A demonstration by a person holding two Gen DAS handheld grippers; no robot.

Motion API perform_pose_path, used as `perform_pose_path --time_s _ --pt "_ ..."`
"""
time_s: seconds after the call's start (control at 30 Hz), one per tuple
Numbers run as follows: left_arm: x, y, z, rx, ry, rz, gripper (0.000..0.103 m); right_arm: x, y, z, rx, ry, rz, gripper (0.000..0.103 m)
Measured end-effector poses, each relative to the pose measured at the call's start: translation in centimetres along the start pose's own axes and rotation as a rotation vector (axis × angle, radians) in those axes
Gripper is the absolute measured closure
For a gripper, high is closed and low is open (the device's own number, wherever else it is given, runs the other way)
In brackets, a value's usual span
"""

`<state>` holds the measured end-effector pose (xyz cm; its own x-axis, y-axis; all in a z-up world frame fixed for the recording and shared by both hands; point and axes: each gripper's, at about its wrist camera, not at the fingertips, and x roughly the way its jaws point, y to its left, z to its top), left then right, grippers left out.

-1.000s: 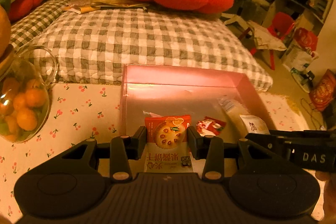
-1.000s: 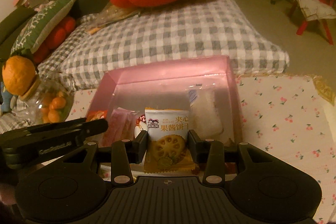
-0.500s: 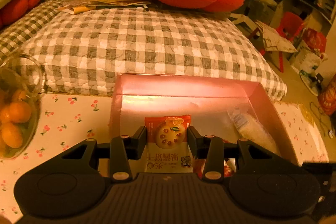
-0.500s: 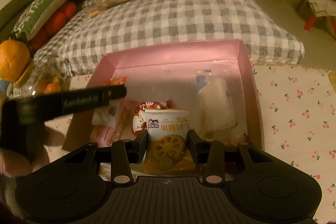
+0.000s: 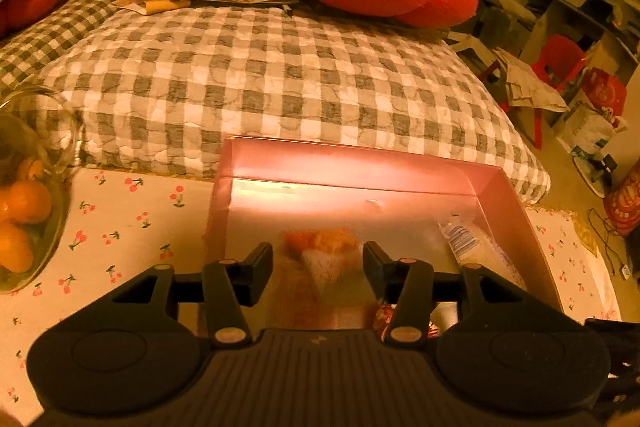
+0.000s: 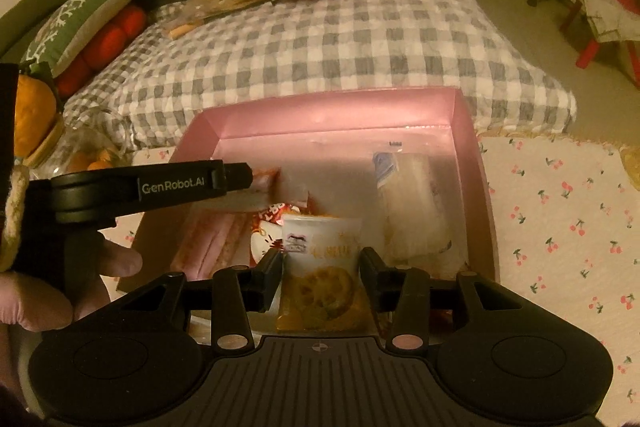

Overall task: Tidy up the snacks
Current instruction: 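Lower both biscuit packets into the box and open both tools, then withdraw both tools from the box toward the remaining snacks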

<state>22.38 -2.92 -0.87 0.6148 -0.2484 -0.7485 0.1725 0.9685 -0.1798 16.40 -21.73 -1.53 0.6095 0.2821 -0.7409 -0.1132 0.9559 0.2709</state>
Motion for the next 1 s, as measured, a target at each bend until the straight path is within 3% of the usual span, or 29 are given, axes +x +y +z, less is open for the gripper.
perform_pose_path --time_s 0.33,1.0 --pt "-3.6 0.5 -0.6 0.015 -0.017 0.006 0.039 -3.1 0.7 -0.2 0.012 -0.03 -0.013 0.035" --pt "-10.0 0.2 -5.0 0.07 -0.03 -0.005 0.017 -9.4 2.4 -4.9 -0.029 -0.064 -0.058 0.02"
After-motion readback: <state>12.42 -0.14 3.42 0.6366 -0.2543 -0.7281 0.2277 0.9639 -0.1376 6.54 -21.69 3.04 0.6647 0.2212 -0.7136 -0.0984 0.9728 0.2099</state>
